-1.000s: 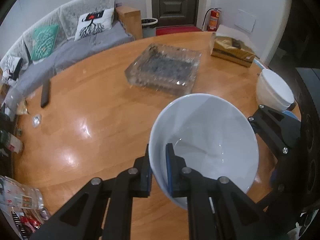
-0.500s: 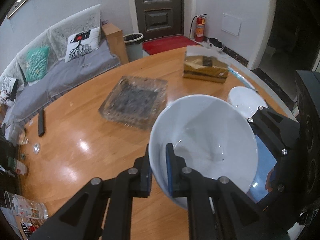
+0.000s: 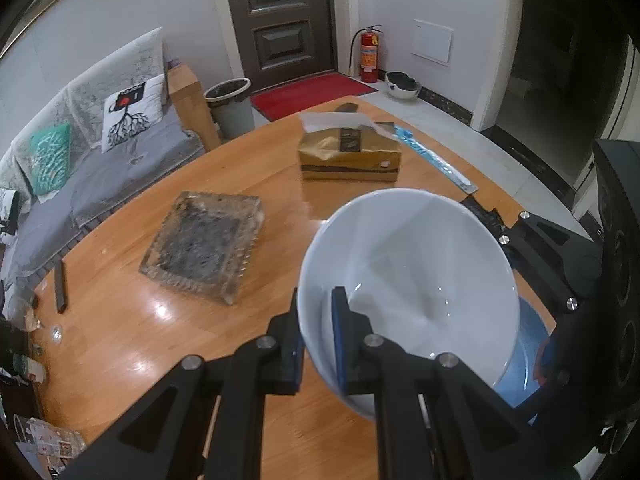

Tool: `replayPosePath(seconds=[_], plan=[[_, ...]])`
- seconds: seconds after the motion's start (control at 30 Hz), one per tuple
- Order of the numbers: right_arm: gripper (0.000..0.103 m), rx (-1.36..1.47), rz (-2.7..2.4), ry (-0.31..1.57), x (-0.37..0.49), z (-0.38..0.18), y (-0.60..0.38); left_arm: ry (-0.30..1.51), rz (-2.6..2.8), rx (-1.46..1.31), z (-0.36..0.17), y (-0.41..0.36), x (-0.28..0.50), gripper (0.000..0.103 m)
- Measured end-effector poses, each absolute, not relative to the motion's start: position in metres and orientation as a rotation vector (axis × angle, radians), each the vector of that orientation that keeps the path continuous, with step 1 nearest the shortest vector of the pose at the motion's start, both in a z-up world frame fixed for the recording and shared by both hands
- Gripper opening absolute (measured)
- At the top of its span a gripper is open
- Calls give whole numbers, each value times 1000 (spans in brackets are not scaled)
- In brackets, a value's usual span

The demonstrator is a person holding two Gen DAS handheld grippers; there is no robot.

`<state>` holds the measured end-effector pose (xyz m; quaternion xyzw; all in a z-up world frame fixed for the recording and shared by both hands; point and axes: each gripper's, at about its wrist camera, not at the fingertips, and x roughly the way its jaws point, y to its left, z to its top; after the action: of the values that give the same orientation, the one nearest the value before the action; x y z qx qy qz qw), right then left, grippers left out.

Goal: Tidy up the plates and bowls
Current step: 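Lift the white bowl with both tools and carry it over the other bowls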

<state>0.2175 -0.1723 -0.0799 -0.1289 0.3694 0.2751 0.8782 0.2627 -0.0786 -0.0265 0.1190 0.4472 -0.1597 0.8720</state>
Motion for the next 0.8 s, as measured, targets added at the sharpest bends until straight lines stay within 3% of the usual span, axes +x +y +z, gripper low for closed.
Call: replayPosePath(seconds=[0.8], plan=[[96,-208,483,822,248,-100,-267,1000,-401,232,-58,-173,313,9]])
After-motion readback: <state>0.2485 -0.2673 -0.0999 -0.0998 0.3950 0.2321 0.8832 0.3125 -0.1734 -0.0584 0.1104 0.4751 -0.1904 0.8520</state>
